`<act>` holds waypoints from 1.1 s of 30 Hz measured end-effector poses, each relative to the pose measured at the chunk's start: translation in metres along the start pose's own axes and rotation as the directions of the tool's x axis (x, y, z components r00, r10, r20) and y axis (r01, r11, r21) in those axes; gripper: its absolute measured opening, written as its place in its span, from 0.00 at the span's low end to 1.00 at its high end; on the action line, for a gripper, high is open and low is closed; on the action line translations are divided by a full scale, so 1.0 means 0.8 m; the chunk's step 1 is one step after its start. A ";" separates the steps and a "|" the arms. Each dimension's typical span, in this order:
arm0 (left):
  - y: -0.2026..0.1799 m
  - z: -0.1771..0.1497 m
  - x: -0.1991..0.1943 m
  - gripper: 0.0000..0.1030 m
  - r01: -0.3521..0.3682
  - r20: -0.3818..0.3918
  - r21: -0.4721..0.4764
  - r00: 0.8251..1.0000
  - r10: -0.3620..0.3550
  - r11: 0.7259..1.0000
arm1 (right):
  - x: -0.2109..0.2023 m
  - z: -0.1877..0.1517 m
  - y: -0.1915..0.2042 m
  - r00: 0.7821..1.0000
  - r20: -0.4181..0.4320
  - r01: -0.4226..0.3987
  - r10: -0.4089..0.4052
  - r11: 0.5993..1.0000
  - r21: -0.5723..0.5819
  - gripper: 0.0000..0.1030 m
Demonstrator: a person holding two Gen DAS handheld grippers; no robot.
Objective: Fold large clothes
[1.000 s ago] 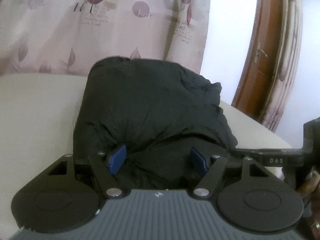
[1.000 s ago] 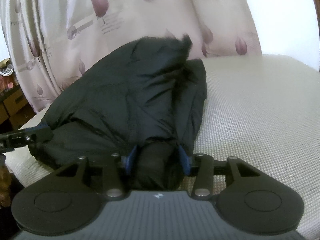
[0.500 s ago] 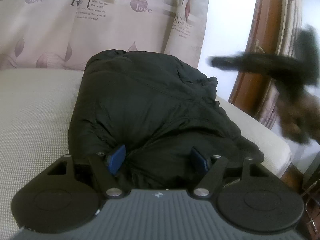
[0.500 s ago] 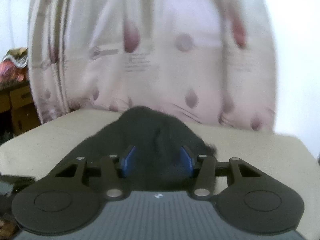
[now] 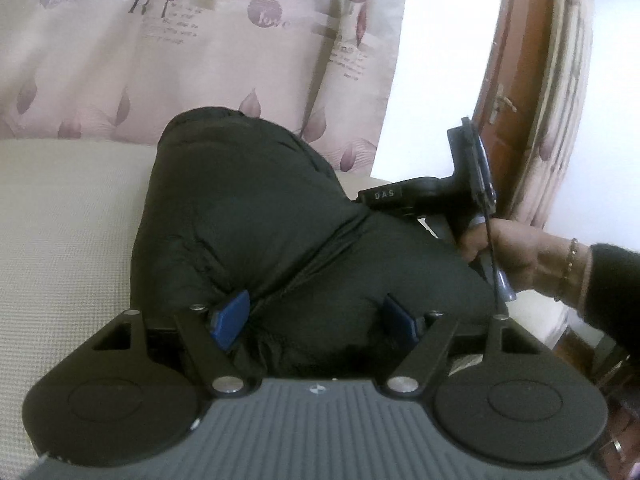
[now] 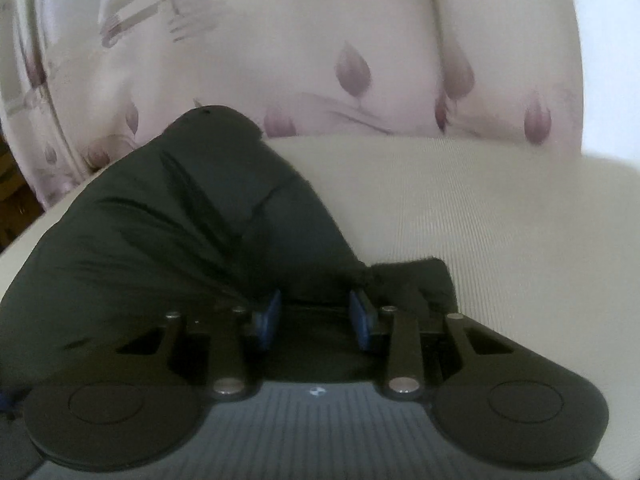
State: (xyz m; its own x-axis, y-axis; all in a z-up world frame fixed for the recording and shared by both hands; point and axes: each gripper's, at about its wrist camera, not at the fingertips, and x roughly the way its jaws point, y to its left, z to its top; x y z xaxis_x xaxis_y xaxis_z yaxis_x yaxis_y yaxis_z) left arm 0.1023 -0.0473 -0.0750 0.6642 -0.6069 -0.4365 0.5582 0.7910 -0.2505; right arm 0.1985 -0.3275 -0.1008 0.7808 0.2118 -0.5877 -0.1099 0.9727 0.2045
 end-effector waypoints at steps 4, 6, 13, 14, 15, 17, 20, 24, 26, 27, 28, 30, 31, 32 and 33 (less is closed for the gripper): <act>0.002 0.005 0.001 0.73 -0.006 -0.009 -0.033 1.000 0.006 0.999 | -0.002 -0.003 0.001 1.000 -0.004 0.000 0.000 1.000 0.001 0.34; 0.001 0.007 0.003 0.75 -0.009 -0.021 -0.031 1.000 0.009 0.999 | -0.007 0.005 -0.001 1.000 -0.019 -0.006 0.006 1.000 0.014 0.34; -0.002 0.009 0.007 0.84 -0.002 -0.023 -0.021 1.000 0.001 1.000 | -0.078 0.086 0.082 0.990 0.142 0.037 0.000 0.965 -0.261 0.36; -0.002 0.009 0.008 0.86 0.002 -0.024 -0.023 1.000 -0.002 1.000 | -0.081 0.099 0.098 0.989 0.146 0.017 0.027 0.957 -0.291 0.36; -0.002 0.009 0.008 0.87 0.003 -0.023 -0.024 1.000 -0.004 1.000 | -0.079 0.111 0.118 0.989 0.139 -0.006 0.055 0.943 -0.332 0.36; -0.002 0.009 0.008 0.87 0.003 -0.019 -0.029 1.000 -0.003 1.000 | -0.060 0.124 0.147 0.992 0.096 -0.039 0.083 0.920 -0.390 0.36; -0.001 0.007 0.008 0.87 0.008 -0.010 -0.031 1.000 -0.008 0.999 | -0.005 0.126 0.180 0.998 0.020 -0.043 0.059 0.893 -0.448 0.35; 0.000 0.005 0.005 0.87 0.024 -0.004 -0.034 1.000 -0.024 0.999 | 0.074 0.103 0.167 0.991 -0.118 0.007 -0.064 0.902 -0.432 0.31; 0.003 0.008 0.004 0.87 0.046 -0.001 -0.056 0.999 -0.046 0.997 | 0.092 0.096 0.137 0.986 -0.161 -0.015 -0.038 0.950 -0.313 0.31; 0.004 0.009 0.004 0.87 0.058 0.002 -0.064 0.998 -0.058 0.996 | 0.097 0.093 0.128 0.985 -0.168 -0.008 -0.042 0.957 -0.289 0.31; 0.003 0.010 0.005 0.87 0.065 0.002 -0.067 0.998 -0.065 0.996 | 0.102 0.090 0.121 0.983 -0.176 -0.006 -0.043 0.963 -0.269 0.31; 0.001 0.011 0.006 0.87 0.063 0.001 -0.057 0.998 -0.063 0.996 | 0.107 0.089 0.114 0.981 -0.189 -0.011 -0.035 0.971 -0.240 0.31; 0.000 0.009 0.008 0.87 0.062 0.002 -0.052 0.998 -0.062 0.997 | 0.110 0.091 0.112 0.980 -0.196 -0.017 -0.030 0.972 -0.234 0.31; -0.001 0.008 0.009 0.87 0.059 0.001 -0.045 0.998 -0.059 0.997 | 0.111 0.092 0.110 0.978 -0.205 -0.025 -0.022 0.975 -0.223 0.31; -0.001 0.007 0.010 0.87 0.052 -0.003 -0.040 0.999 -0.053 0.998 | 0.110 0.095 0.108 0.977 -0.215 -0.032 -0.012 0.979 -0.202 0.31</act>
State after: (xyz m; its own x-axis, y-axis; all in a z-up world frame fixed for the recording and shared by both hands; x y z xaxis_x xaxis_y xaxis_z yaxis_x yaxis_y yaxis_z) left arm 0.1097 -0.0534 -0.0734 0.6322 -0.6474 -0.4256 0.5717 0.7606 -0.3078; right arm 0.3047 -0.2322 -0.0757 0.6318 0.2153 -0.7446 -0.2572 0.9645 0.0607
